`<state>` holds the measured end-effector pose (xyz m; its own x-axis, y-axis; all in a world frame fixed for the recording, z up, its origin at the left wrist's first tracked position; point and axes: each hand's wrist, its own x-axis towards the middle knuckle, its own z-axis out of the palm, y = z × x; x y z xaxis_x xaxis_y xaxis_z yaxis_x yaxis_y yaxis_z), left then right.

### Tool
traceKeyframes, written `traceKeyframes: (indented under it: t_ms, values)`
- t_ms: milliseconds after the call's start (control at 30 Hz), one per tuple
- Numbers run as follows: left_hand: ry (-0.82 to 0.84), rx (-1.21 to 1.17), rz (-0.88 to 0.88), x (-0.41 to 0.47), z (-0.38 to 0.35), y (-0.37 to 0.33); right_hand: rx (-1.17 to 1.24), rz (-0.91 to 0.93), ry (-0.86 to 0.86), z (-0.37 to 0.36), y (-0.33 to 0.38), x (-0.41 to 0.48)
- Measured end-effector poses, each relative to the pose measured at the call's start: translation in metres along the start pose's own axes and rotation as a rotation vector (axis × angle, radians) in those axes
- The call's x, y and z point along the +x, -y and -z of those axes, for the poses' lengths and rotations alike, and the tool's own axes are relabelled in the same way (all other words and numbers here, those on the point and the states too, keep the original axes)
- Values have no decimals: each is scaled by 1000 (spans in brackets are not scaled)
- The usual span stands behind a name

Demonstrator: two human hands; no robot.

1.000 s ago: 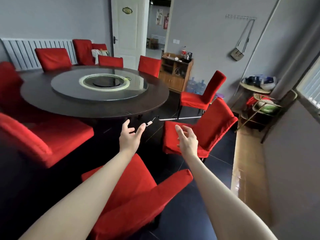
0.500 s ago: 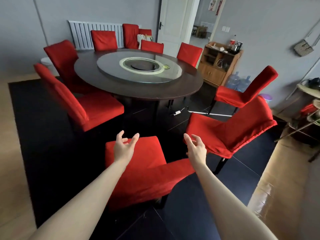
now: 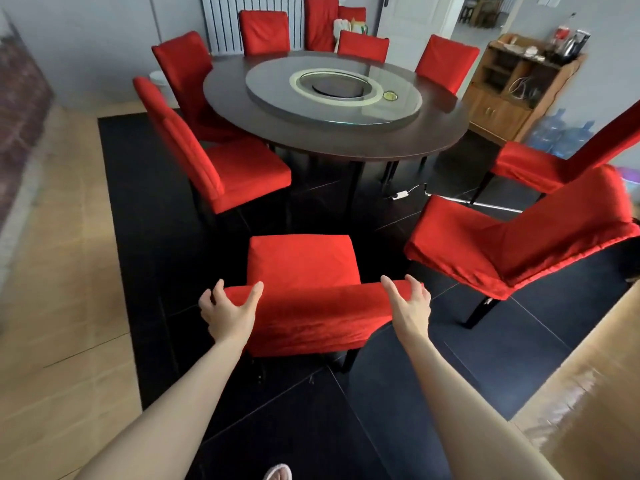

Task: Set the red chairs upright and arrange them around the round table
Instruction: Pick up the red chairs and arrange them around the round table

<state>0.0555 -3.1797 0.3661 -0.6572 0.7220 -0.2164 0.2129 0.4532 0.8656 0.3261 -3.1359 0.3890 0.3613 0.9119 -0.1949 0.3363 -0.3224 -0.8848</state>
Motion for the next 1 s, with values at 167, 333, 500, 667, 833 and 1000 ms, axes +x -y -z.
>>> traceKeyframes:
  t_ms: [167,333,500,667,833,1000]
  values:
    - [-8,-25,98,15,-15,19,-13,-82,-10,-15,-15,15]
    - [14,-55,162,25,-33,29,-27,-119,1,-34,-20,26]
    - [-1,-105,216,32,-49,24,-73,-153,24,-44,-27,41]
    - [-59,-104,225,36,-56,24,-115,-172,28,-54,-34,49]
    - [-96,-74,191,37,-60,27,-126,-150,18,-62,-41,52]
    - [-115,-29,148,38,-63,29,-122,-121,4,-64,-45,53]
